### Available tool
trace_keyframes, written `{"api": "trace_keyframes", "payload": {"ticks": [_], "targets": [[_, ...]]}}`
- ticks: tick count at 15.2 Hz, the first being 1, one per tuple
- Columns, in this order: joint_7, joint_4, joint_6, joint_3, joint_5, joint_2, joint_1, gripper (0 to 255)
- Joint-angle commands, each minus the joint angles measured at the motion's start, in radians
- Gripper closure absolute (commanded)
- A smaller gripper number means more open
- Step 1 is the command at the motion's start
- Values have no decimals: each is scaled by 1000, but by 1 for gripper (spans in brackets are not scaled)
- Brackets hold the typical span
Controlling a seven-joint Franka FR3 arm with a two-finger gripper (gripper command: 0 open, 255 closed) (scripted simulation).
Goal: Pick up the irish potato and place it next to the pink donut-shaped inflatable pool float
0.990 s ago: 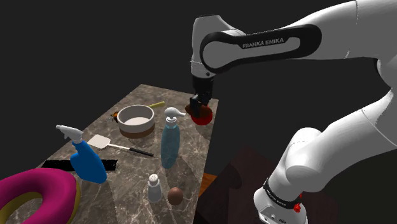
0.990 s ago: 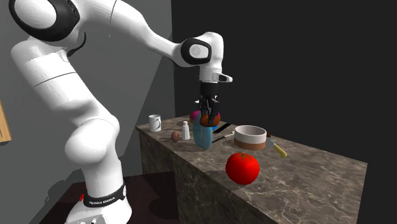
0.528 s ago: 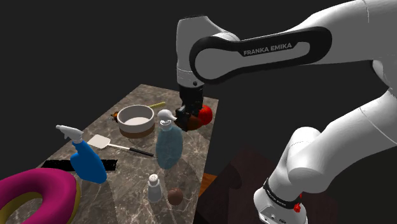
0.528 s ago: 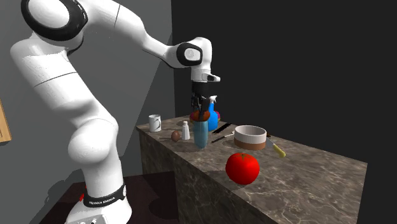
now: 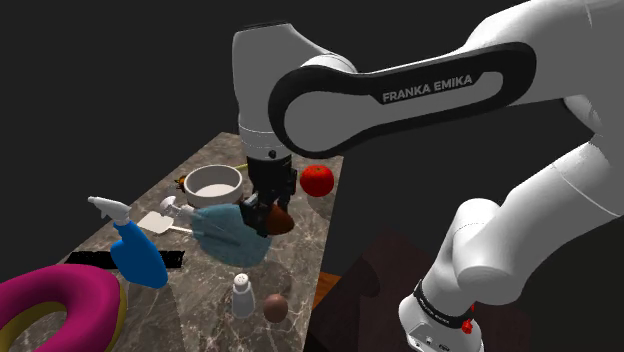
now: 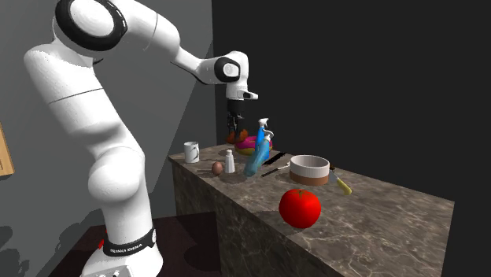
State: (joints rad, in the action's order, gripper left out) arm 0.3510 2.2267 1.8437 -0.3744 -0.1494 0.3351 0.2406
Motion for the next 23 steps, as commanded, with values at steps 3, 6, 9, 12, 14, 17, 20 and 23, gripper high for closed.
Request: {"api": "trace_keyframes", "payload": {"ticks": [3,6,9,12,14,17,20,23], "targets": [[106,-57,8,-73,-6,-58,31,255],[190,-120,11,-127,6,-121,51,255],[279,-193,11,-180,31,-196,72,255],[372,-277,7,-230,71,-283,98,255],[437,-340,1,-259,107,-347,120,255],[533,-445,-17,-292,171,-454,167,255],[626,-566,-47,-311,243,-568,232,255],[707,-708,-91,-314,316,-689,316,255]]}}
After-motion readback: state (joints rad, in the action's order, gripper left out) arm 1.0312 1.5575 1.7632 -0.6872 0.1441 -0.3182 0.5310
